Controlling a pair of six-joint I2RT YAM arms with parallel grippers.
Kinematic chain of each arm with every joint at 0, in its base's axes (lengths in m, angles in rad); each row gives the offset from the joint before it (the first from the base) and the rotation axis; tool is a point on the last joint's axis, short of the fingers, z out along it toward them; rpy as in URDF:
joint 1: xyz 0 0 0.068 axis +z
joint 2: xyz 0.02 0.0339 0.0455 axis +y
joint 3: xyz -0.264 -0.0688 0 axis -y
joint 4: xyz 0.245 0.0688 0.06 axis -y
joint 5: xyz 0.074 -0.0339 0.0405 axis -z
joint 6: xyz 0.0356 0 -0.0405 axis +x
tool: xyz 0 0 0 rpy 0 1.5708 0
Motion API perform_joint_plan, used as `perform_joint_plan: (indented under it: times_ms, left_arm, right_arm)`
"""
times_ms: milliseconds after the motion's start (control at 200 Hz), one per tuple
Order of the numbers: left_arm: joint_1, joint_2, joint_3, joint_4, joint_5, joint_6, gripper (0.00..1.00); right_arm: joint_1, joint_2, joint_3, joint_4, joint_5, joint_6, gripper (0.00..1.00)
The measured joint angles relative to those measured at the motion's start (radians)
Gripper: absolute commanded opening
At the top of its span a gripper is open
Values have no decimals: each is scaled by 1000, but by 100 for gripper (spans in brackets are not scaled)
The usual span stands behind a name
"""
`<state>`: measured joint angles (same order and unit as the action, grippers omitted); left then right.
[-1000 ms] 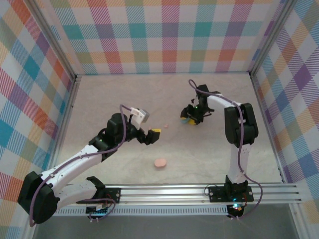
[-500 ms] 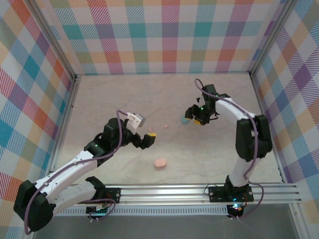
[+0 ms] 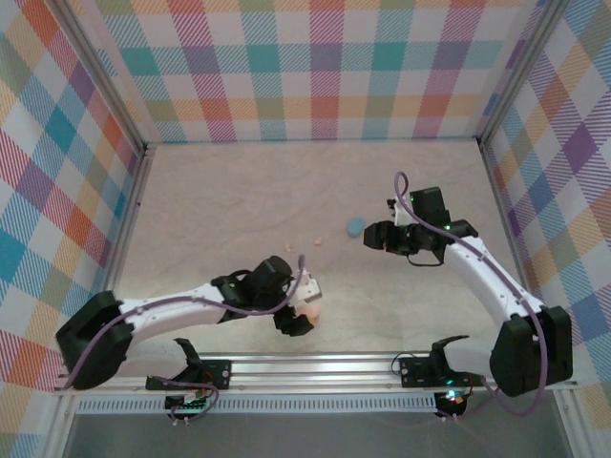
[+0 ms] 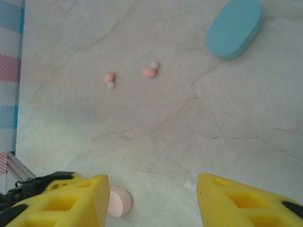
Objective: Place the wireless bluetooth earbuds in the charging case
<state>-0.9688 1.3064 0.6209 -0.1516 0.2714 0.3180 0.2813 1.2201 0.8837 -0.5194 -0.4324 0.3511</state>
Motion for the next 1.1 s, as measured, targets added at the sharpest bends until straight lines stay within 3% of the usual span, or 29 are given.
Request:
perform_joint_plan:
  times_ms: [225, 625, 1100]
  left_arm:
    - [-43, 187, 149, -88, -76, 75, 78]
    - [-43, 284, 247, -241, -161, 84, 78]
    - [-45, 381, 331, -337, -167, 102, 60]
  right_arm:
    - [1, -66, -72, 8, -14, -6, 52]
    - [1, -81, -78, 32, -19, -18, 52]
    - [1, -84, -86, 56, -17, 13, 52]
